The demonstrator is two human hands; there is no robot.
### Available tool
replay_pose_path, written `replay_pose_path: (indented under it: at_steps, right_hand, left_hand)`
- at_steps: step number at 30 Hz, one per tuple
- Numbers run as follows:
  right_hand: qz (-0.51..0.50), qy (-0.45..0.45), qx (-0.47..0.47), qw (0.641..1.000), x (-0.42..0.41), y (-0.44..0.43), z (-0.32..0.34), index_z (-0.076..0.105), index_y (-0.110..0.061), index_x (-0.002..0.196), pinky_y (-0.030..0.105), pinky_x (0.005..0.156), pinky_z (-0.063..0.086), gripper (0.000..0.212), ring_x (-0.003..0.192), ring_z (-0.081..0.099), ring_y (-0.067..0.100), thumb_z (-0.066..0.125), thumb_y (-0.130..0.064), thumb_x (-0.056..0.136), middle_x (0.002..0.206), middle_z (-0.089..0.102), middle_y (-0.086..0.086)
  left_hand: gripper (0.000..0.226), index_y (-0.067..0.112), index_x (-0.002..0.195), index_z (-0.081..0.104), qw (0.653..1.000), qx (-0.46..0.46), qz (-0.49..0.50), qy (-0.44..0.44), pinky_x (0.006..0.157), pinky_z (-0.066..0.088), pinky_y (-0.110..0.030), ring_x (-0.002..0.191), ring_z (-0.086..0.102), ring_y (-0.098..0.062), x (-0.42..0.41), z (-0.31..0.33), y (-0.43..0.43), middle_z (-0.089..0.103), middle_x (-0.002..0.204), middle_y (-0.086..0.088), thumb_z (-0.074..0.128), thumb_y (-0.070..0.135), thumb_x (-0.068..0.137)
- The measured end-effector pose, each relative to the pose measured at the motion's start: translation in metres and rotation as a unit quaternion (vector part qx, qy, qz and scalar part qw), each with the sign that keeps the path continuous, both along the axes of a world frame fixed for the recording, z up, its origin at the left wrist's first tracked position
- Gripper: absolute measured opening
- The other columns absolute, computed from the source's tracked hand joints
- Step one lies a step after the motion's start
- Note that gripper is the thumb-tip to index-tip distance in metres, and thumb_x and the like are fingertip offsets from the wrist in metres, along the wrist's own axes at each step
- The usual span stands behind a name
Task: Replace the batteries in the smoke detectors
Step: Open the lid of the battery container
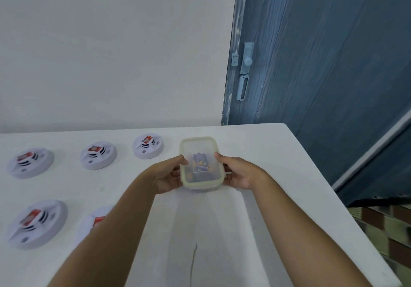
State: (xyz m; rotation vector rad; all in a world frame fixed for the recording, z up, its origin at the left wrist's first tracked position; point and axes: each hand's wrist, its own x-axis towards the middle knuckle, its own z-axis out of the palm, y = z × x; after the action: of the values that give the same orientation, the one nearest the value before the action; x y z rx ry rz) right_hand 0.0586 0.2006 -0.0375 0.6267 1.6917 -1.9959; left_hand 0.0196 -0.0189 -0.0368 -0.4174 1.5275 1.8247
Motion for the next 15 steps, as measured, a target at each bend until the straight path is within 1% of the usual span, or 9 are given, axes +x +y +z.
replay_pose_path:
  at_steps: [1, 3, 5, 7, 9, 12, 15]
  right_hand:
    - [-0.009, -0.004, -0.012, 1.0, 0.001, -0.001, 0.001, 0.071, -0.009, 0.105, 0.039, 0.093, 0.055, 0.034, 0.085, 0.063, 0.023, 0.068, -0.041, 0.094, 0.093, 0.067, 0.009]
    - [-0.024, -0.017, -0.038, 0.999, 0.003, -0.003, 0.002, 0.071, -0.011, 0.1, 0.032, 0.081, 0.057, 0.029, 0.078, 0.065, 0.02, 0.068, -0.039, 0.094, 0.085, 0.07, 0.006]
    - [-0.033, -0.022, -0.052, 0.998, 0.003, -0.005, 0.002, 0.071, -0.012, 0.099, 0.03, 0.076, 0.056, 0.027, 0.076, 0.066, 0.019, 0.069, -0.038, 0.094, 0.08, 0.071, 0.004]
    - [-0.035, -0.024, -0.054, 0.998, 0.003, -0.005, 0.001, 0.071, -0.012, 0.099, 0.029, 0.074, 0.056, 0.027, 0.074, 0.066, 0.018, 0.069, -0.038, 0.094, 0.076, 0.072, 0.003]
    - [-0.035, -0.025, -0.057, 0.997, 0.003, -0.005, 0.001, 0.07, -0.012, 0.099, 0.03, 0.073, 0.057, 0.026, 0.074, 0.067, 0.018, 0.069, -0.037, 0.094, 0.075, 0.073, 0.003]
    - [-0.035, -0.023, -0.064, 0.997, 0.001, -0.004, 0.0, 0.071, -0.011, 0.1, 0.031, 0.075, 0.058, 0.026, 0.076, 0.068, 0.02, 0.07, -0.036, 0.094, 0.077, 0.075, 0.005]
    - [-0.03, -0.024, -0.06, 0.997, 0.0, -0.004, -0.002, 0.071, -0.011, 0.102, 0.032, 0.082, 0.057, 0.027, 0.078, 0.068, 0.02, 0.07, -0.036, 0.093, 0.081, 0.075, 0.005]
  left_hand:
    - [0.026, 0.002, 0.106, 0.065, 1.0, 0.007, -0.004, -0.003, 0.074, 0.051, -0.031, 0.075, 0.063, -0.024, -0.001, -0.001, -0.001, 0.066, 0.096, -0.015, 0.065, 0.01, 0.081]
    - [0.025, 0.002, 0.105, 0.065, 1.0, 0.017, -0.011, -0.009, 0.075, 0.052, -0.031, 0.075, 0.065, -0.024, -0.002, -0.001, -0.004, 0.067, 0.096, -0.015, 0.066, 0.009, 0.082]
    - [0.021, 0.002, 0.103, 0.065, 0.999, 0.027, -0.016, -0.013, 0.07, 0.056, -0.03, 0.073, 0.067, -0.023, -0.002, 0.0, -0.006, 0.07, 0.092, -0.014, 0.068, 0.009, 0.083]
    - [0.023, 0.003, 0.105, 0.066, 0.999, 0.044, -0.02, -0.012, 0.064, 0.058, -0.03, 0.074, 0.069, -0.022, 0.0, -0.001, -0.009, 0.071, 0.096, -0.014, 0.07, 0.009, 0.083]
    - [0.028, 0.004, 0.105, 0.067, 0.998, 0.062, -0.025, -0.01, 0.063, 0.059, -0.029, 0.079, 0.069, -0.022, 0.0, -0.003, -0.012, 0.071, 0.1, -0.013, 0.073, 0.013, 0.079]
    - [0.035, 0.006, 0.106, 0.067, 0.997, 0.068, -0.04, -0.009, 0.065, 0.058, -0.028, 0.086, 0.066, -0.021, -0.001, -0.005, -0.016, 0.068, 0.104, -0.011, 0.075, 0.019, 0.073]
    - [0.034, 0.007, 0.104, 0.066, 0.996, 0.074, -0.043, -0.004, 0.063, 0.056, -0.027, 0.084, 0.065, -0.021, -0.002, -0.007, -0.017, 0.068, 0.1, -0.01, 0.074, 0.021, 0.074]
